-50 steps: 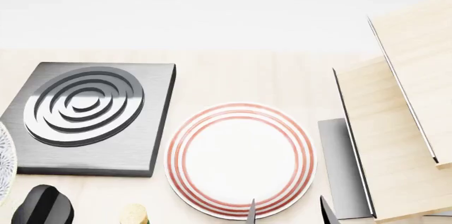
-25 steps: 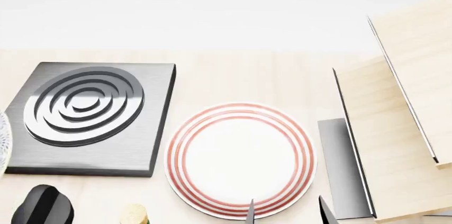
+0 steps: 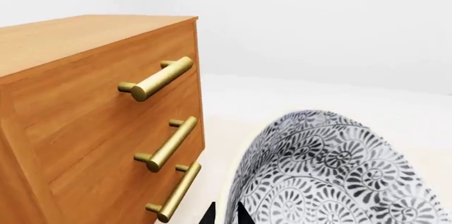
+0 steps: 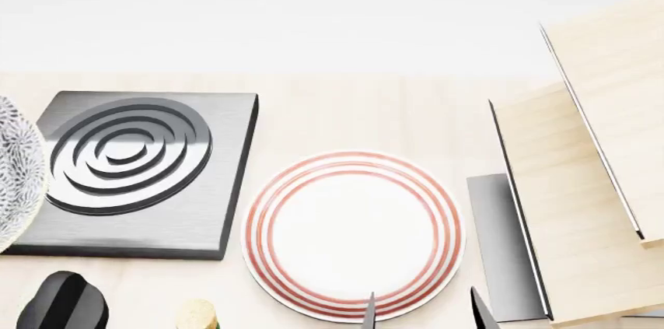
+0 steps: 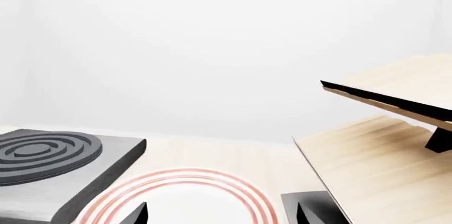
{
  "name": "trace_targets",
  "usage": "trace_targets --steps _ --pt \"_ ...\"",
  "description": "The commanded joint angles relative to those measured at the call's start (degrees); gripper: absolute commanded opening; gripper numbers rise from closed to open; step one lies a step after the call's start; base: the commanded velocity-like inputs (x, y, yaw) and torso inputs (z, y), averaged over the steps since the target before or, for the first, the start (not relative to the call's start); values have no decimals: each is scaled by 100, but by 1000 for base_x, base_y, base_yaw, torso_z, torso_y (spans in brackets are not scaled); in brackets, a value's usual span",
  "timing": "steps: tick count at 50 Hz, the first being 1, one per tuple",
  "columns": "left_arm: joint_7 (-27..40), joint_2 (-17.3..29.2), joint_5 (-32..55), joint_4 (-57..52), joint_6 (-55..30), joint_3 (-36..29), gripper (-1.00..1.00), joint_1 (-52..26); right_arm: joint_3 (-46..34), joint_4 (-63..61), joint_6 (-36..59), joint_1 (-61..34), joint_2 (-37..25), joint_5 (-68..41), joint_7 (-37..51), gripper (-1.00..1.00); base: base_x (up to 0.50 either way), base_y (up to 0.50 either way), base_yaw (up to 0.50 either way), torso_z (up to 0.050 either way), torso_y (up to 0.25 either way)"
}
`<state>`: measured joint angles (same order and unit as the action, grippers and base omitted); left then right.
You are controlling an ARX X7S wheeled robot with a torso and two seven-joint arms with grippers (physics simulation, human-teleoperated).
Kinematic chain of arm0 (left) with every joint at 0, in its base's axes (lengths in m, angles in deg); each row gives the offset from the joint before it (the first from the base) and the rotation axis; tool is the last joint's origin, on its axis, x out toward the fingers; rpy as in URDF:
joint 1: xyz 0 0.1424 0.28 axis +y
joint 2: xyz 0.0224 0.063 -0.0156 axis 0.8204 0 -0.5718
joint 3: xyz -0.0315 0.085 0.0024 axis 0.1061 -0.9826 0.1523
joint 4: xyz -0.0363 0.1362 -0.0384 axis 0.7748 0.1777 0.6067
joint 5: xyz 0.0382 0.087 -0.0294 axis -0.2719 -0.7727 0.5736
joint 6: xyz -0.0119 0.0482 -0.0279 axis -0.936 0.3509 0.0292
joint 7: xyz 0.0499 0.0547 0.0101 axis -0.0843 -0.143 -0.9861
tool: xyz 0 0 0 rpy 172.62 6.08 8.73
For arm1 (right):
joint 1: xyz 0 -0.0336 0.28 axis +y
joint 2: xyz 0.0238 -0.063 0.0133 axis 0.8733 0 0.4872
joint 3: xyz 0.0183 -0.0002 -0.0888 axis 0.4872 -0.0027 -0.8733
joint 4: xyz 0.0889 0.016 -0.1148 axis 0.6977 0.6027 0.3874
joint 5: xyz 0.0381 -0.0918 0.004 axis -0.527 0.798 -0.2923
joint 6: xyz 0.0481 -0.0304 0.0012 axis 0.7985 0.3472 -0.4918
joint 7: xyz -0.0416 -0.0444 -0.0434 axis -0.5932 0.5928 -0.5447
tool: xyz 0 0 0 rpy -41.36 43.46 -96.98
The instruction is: Pick up the akita bowl and put it on the plate.
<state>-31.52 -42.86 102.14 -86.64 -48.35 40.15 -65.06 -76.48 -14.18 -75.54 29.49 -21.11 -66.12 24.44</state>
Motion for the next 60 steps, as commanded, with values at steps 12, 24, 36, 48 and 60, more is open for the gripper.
trace_targets --steps 12,24,36,48,60 --pt "331 -439 -96 1150 -134 -865 -100 -1678 -3 27 -30 -4 -26 -26 25 100 0 0 0 0 1" --pt "499 -700 -142 1607 -240 -1197 -100 -2279 2 77 -86 -8 -37 -72 12 100 0 0 0 0 0" --pt "325 -1149 -84 2249 -121 -1511 -100 -2765 -14 122 -138 -12 -39 -107 -9 100 0 0 0 0 1" --pt "220 -1549 315 2633 -147 -1243 -100 -2922 -68 127 -132 -28 -26 -80 -3 100 0 0 0 0 0" --pt "150 -1869 576 3075 -150 -1126 -100 -3104 -108 61 -88 -31 -44 -54 14 100 0 0 0 0 1"
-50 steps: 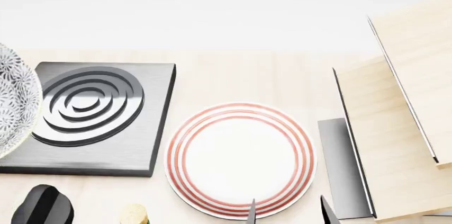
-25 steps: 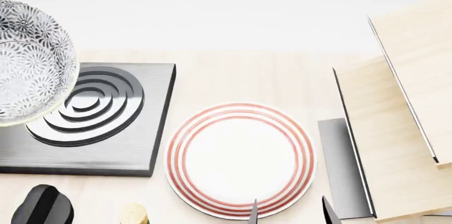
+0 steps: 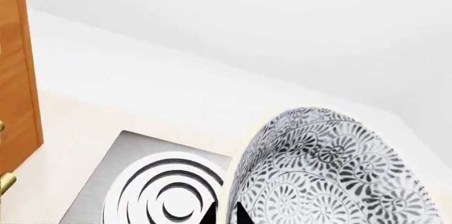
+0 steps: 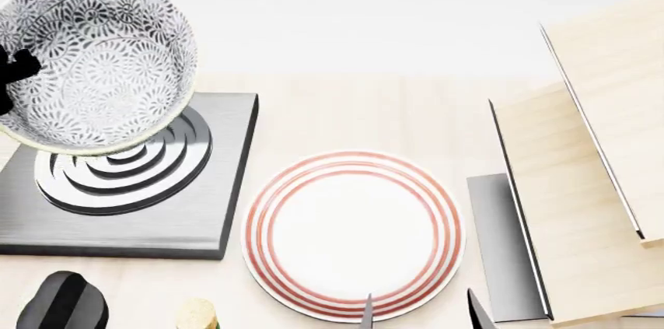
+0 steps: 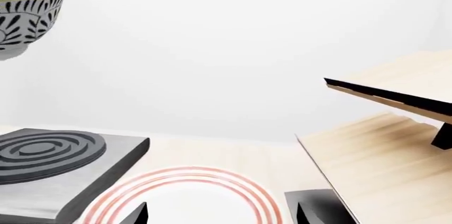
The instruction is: Pick up the akita bowl and put it on the plate.
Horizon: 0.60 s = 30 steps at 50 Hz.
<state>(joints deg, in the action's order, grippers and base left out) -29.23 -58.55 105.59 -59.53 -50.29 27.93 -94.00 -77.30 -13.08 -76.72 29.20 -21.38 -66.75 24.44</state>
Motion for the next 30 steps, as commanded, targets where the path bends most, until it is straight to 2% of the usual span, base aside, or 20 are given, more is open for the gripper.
trace_targets --steps 1,30 --pt "-81 -296 183 365 75 37 -100 -214 -25 -51 29 -2 -20 6 14 100 0 0 0 0 0" --pt "-625 -824 -380 1391 727 -1096 -100 -565 -84 -166 107 22 -59 46 81 100 0 0 0 0 0"
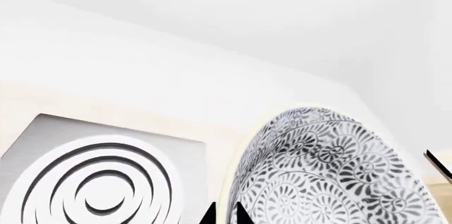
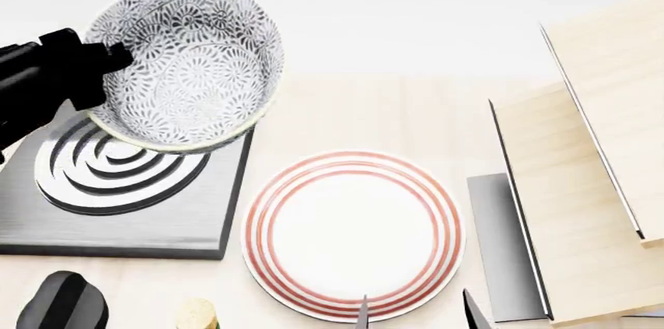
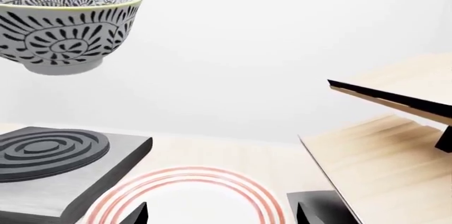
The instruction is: Pick up the akita bowl and put it on the plate.
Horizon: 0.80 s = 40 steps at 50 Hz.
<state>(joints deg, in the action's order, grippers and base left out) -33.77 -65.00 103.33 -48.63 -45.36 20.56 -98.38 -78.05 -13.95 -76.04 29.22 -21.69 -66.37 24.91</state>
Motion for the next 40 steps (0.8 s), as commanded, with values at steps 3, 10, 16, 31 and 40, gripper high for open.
trace_targets --steps 3,10,16,31,40 --pt "-153 -206 -156 271 236 -405 -100 -131 -26 -88 41 19 -25 22 37 100 0 0 0 0 0" --pt "-174 -219 -255 235 323 -594 -100 -105 -57 -107 54 15 -27 32 36 100 0 0 0 0 -154" --pt "-219 -248 -312 288 405 -722 -100 -115 -63 -56 26 5 -23 16 27 100 0 0 0 1 -249" --pt "-391 -413 -78 441 499 -633 -100 -111 -72 12 -2 -19 -29 -19 15 100 -1 0 0 1 -82" --pt "-517 -511 -53 490 624 -730 -100 -101 -101 -77 50 1 -46 7 48 100 0 0 0 0 0"
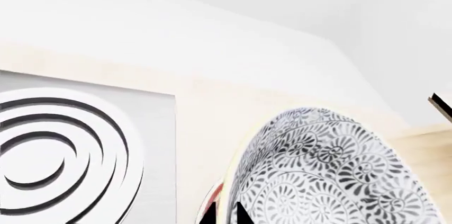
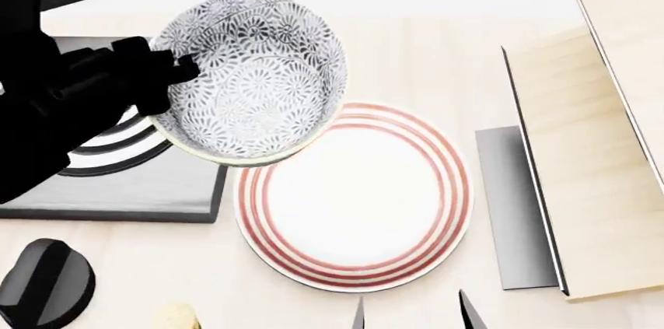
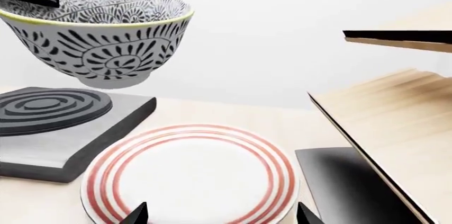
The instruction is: Pick up the akita bowl and put it on the plate.
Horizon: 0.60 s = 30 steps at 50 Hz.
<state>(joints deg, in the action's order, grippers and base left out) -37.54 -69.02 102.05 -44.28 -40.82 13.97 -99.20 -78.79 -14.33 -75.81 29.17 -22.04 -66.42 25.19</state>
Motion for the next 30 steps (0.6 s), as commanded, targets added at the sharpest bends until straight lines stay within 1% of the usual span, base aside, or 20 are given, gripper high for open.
trace_targets --steps 1,7,10,15,16,19,30 --pt "-150 -120 44 89 204 -103 -100 -23 -27 -52 29 11 -14 16 26 100 0 0 0 0 0" --pt "-199 -186 -7 120 321 -217 -100 27 -46 -16 -4 13 -10 28 23 100 0 0 0 0 0" --pt "-257 -217 -146 190 411 -418 -100 15 -37 -59 -4 28 -28 15 30 100 0 0 0 0 0" --pt "-286 -284 -422 407 660 -678 -100 -7 -56 40 -55 2 -5 -7 -3 100 0 0 0 0 -173" --pt "-358 -309 -322 459 677 -589 -100 -6 -64 61 -53 -6 3 3 -1 100 0 0 0 0 -250" --pt "-387 -342 -325 516 674 -643 -100 -19 -72 37 -52 8 -9 4 0 100 0 0 0 0 -180" --pt "-561 -391 -173 471 810 -636 -100 46 -103 78 -72 -6 2 7 -3 100 0 0 0 0 0"
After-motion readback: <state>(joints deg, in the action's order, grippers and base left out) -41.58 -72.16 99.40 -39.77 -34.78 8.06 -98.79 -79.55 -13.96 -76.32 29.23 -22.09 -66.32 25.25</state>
